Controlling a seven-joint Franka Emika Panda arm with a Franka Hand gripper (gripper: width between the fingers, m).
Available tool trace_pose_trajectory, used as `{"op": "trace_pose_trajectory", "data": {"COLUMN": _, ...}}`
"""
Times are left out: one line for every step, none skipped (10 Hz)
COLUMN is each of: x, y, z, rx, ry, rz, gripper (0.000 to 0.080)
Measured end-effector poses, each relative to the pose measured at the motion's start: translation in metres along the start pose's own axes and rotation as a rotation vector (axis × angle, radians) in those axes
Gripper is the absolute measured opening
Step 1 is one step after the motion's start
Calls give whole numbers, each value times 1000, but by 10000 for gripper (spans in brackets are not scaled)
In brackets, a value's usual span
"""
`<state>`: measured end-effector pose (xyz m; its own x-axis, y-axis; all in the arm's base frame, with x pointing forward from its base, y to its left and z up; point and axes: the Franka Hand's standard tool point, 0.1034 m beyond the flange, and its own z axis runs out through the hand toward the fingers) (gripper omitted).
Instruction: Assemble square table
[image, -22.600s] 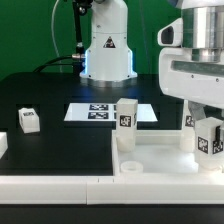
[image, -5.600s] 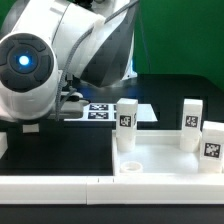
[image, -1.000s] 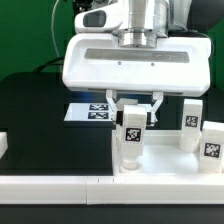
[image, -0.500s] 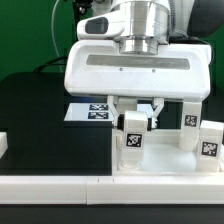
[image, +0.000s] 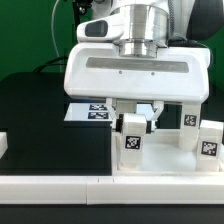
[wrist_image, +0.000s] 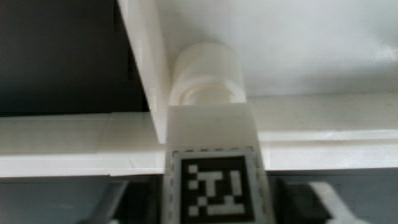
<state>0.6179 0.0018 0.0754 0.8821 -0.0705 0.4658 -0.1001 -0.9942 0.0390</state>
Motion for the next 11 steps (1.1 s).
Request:
{"op": "trace_pose_trajectory", "data": {"x": 0, "y": 0, "z": 0, "rx": 0, "ry": 0, "rz": 0, "gripper": 445}}
{"op": "trace_pose_trajectory", "data": {"x": 0, "y": 0, "z": 0, "rx": 0, "ry": 0, "rz": 0, "gripper": 571}}
{"op": "trace_pose_trajectory", "data": {"x": 0, "y": 0, "z": 0, "rx": 0, "ry": -1, "rz": 0, "gripper": 635}}
{"op": "trace_pose_trajectory", "data": {"x": -1, "y": 1, "z": 0, "rx": 1, "ry": -7, "rz": 2, "gripper": 635}}
{"op": "trace_pose_trajectory", "data": {"x": -1, "y": 5, "z": -3, "rx": 25, "ry": -80, "rz": 22, "gripper": 645}}
{"op": "trace_pose_trajectory", "data": {"x": 8, "y": 11, "z": -9, "rx": 31, "ry": -79, "rz": 39, "gripper": 645}}
{"op": "trace_pose_trajectory", "data": {"x": 1, "y": 9, "z": -7, "rx": 55, "ry": -170, "rz": 71, "gripper": 648}}
{"op": "trace_pose_trajectory", "data": {"x": 5, "y": 7, "z": -7, "rx": 87, "ry": -294, "rz": 97, "gripper": 649}}
{"op": "trace_pose_trajectory", "data": {"x": 9, "y": 8, "z": -6, "rx": 98, "ry": -346, "rz": 101, "gripper": 649}}
{"op": "trace_pose_trajectory", "data": {"x": 4, "y": 4, "z": -5, "rx": 116, "ry": -432, "rz": 111, "gripper": 649}}
{"op": "trace_pose_trajectory", "data": {"x": 3, "y": 1, "z": -5, "rx": 130, "ry": -502, "rz": 122, "gripper": 649}}
